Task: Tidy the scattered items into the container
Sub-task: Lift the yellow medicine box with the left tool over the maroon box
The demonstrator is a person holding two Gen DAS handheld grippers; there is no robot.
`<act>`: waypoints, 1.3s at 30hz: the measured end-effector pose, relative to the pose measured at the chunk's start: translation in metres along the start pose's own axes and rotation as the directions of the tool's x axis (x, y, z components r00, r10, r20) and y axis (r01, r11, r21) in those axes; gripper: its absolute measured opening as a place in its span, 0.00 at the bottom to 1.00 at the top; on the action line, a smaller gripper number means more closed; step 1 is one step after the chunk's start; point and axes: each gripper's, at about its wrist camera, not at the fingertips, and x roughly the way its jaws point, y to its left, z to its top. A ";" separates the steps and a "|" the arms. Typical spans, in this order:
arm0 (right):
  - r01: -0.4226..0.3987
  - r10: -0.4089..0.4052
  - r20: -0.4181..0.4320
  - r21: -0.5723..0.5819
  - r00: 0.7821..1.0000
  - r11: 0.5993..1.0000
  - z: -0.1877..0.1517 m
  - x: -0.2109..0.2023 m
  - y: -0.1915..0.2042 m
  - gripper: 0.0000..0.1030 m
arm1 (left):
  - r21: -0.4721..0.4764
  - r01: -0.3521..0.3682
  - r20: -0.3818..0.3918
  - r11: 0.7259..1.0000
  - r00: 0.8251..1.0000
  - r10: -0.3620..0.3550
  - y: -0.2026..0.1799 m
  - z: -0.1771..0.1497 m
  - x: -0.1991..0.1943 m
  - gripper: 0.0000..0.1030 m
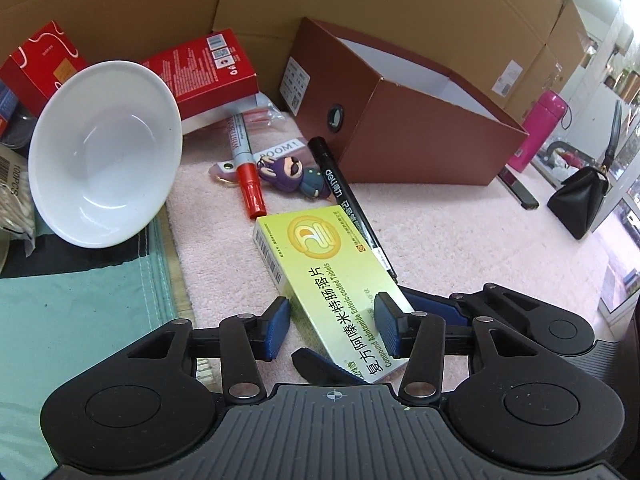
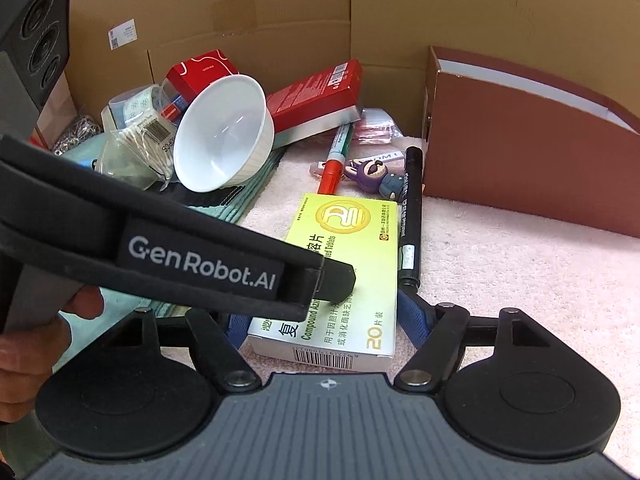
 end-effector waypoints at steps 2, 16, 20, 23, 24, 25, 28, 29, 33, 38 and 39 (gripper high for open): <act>0.000 0.000 0.001 -0.006 1.000 1.000 -0.001 -0.001 -0.001 0.74 | -0.006 0.000 0.002 1.000 1.000 0.000 -0.002 -0.001 0.001 0.60; 0.022 -0.018 0.114 -0.034 0.993 0.999 0.012 -0.049 -0.007 0.74 | 0.066 -0.021 0.107 0.998 0.994 0.014 -0.043 0.013 -0.038 0.47; 0.046 -0.040 0.189 -0.029 0.981 0.999 0.031 -0.064 -0.022 0.74 | 0.120 -0.022 0.172 0.992 0.985 0.001 -0.063 0.036 -0.044 0.47; 0.073 -0.065 0.239 -0.027 0.969 0.997 0.047 -0.072 -0.038 0.74 | 0.164 -0.022 0.217 0.986 0.976 -0.014 -0.081 0.057 -0.044 0.47; 0.084 -0.074 0.255 -0.028 0.964 0.996 0.054 -0.075 -0.044 0.74 | 0.177 -0.023 0.233 0.984 0.972 -0.019 -0.087 0.065 -0.043 0.47; 0.094 -0.082 0.271 -0.029 0.959 0.995 0.060 -0.077 -0.051 0.74 | 0.189 -0.025 0.249 0.982 0.968 -0.024 -0.094 0.073 -0.041 0.47; 0.125 -0.112 0.312 -0.022 0.944 0.992 0.081 -0.081 -0.073 0.74 | 0.216 -0.022 0.287 0.976 0.957 -0.042 -0.112 0.100 -0.034 0.47; 0.136 -0.122 0.322 -0.020 0.939 0.991 0.088 -0.081 -0.080 0.74 | 0.222 -0.021 0.294 0.975 0.955 -0.047 -0.118 0.109 -0.030 0.47; 0.176 -0.163 0.344 -0.009 0.925 0.984 0.111 -0.075 -0.111 0.74 | 0.229 0.009 0.293 0.973 0.953 -0.078 -0.134 0.145 -0.007 0.47; 0.188 -0.186 0.321 0.026 0.929 0.982 0.131 -0.055 -0.152 0.74 | 0.210 0.059 0.252 0.976 0.961 -0.112 -0.140 0.179 0.038 0.47; 0.191 -0.190 0.311 0.027 0.931 0.981 0.132 -0.049 -0.159 0.74 | 0.208 0.062 0.241 0.976 0.964 -0.113 -0.140 0.184 0.047 0.47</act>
